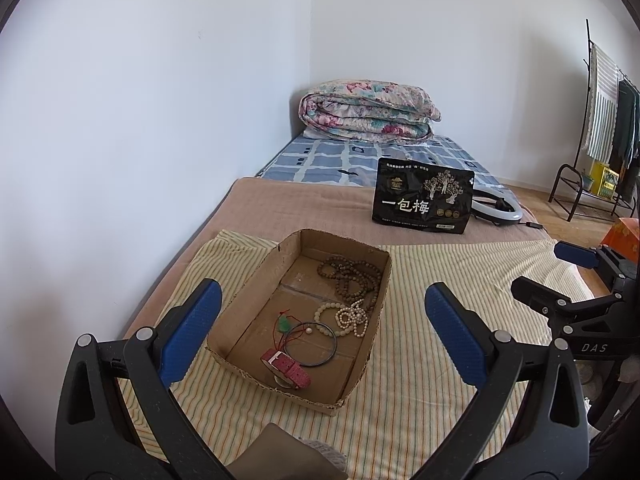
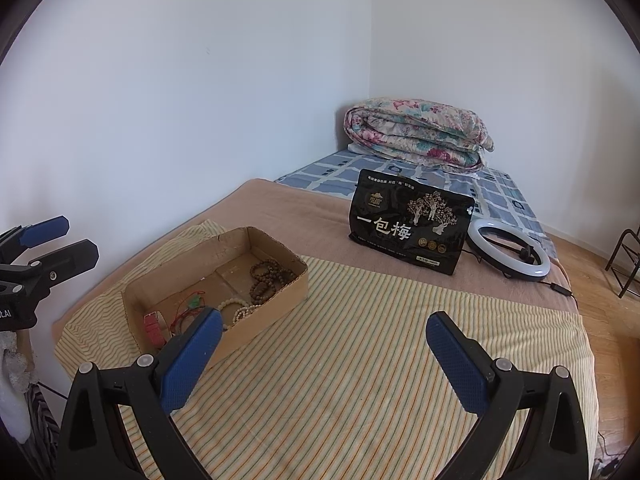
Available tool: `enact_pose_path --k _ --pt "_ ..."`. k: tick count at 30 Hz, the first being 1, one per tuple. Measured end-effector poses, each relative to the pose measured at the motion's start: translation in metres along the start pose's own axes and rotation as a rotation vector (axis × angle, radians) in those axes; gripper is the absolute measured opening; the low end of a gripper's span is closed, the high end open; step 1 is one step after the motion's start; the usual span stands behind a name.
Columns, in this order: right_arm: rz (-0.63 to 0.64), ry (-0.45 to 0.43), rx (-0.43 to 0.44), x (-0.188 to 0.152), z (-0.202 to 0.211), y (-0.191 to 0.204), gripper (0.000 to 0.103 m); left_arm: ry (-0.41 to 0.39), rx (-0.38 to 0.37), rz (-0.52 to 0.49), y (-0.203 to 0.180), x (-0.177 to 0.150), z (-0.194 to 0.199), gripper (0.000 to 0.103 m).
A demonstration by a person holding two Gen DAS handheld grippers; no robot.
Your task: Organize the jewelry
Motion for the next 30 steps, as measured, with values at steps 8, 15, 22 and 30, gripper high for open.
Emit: enact_pose_path --k 8,15,22,30 --pt "0.002 0.000 0.004 0.0006 -0.0005 0.0070 0.103 -0.002 0.001 -0.002 -0.0007 0.0001 -0.0001 0.103" --pt "0.002 0.000 0.004 0.0007 -0.0003 0.0071 0.103 -0.002 0.002 0.000 -0.0002 0.0008 -0.0003 0.103" --pt "0.002 0.003 0.006 0.0009 -0.0007 0.0077 0.103 -0.002 0.003 -0.003 0.0001 0.0016 -0.0004 0.103" --pt "0.003 0.006 0.011 -0.0008 -0.0015 0.0097 0.103 -0.005 0.004 -0.006 0.0003 0.0022 0.0005 0.103"
Point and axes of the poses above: each gripper's, at about its wrist camera, not at the fingertips, and z roughly against the way its jaws point, y to its left, x to its top, the point moved 7 cm from there along -z, roughly the way its jaws point, and after that the axes turned 14 degrees about y, right-handed, at the moved point
